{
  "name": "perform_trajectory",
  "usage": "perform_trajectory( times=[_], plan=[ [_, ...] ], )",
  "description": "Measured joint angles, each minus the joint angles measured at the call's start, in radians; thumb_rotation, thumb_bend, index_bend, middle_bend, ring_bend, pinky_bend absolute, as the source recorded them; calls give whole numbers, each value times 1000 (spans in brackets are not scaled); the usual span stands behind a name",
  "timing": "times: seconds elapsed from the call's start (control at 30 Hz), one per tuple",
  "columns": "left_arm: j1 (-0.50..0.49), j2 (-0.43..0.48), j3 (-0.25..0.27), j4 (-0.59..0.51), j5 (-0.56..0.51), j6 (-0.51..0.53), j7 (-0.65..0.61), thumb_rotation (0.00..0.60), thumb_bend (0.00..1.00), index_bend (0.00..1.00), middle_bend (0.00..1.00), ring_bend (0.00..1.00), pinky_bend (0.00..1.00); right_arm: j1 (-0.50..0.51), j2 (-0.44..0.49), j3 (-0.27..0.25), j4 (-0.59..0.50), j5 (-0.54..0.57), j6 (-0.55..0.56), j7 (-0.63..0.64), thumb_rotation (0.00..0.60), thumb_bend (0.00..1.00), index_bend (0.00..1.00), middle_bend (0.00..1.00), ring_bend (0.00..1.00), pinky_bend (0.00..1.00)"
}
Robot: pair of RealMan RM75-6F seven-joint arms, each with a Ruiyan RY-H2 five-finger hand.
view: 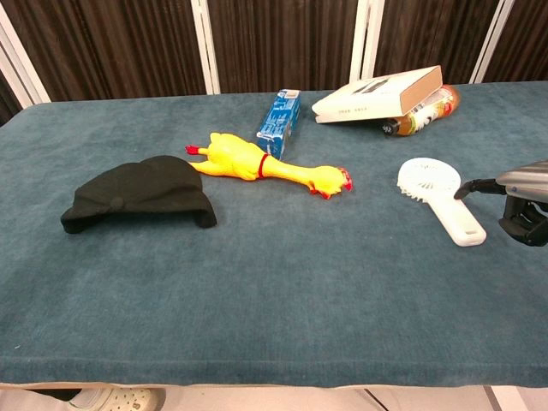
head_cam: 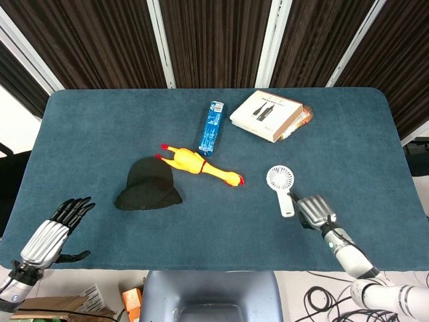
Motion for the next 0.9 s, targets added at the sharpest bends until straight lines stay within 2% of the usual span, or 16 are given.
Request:
perform_trajectory(
  times=[0.9],
  plan=[
    [-2, 1, 1, -2, 1, -1, -1, 600, 0, 0, 0, 0, 30, 1, -3, -1, 5, -4, -5, 8, 600, 647, 136, 835, 700, 986]
  ],
)
